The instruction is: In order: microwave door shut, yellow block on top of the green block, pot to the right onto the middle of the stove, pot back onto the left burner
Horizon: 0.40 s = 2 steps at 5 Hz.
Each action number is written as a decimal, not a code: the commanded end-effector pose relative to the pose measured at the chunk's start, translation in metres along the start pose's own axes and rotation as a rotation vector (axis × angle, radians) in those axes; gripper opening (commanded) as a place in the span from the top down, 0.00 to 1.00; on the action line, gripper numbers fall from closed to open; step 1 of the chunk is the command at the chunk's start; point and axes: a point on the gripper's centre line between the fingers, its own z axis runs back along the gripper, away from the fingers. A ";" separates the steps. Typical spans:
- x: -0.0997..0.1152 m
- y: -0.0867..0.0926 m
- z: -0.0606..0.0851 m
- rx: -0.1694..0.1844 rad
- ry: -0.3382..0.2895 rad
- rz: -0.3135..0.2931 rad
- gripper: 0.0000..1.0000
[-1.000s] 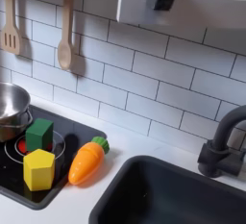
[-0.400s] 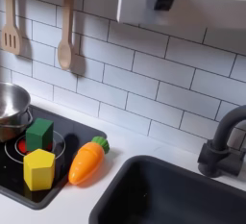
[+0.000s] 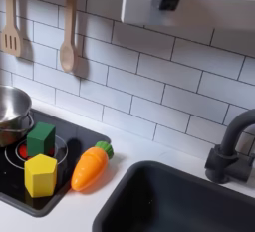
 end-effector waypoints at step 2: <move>-0.019 -0.013 0.012 -0.022 0.078 -0.038 1.00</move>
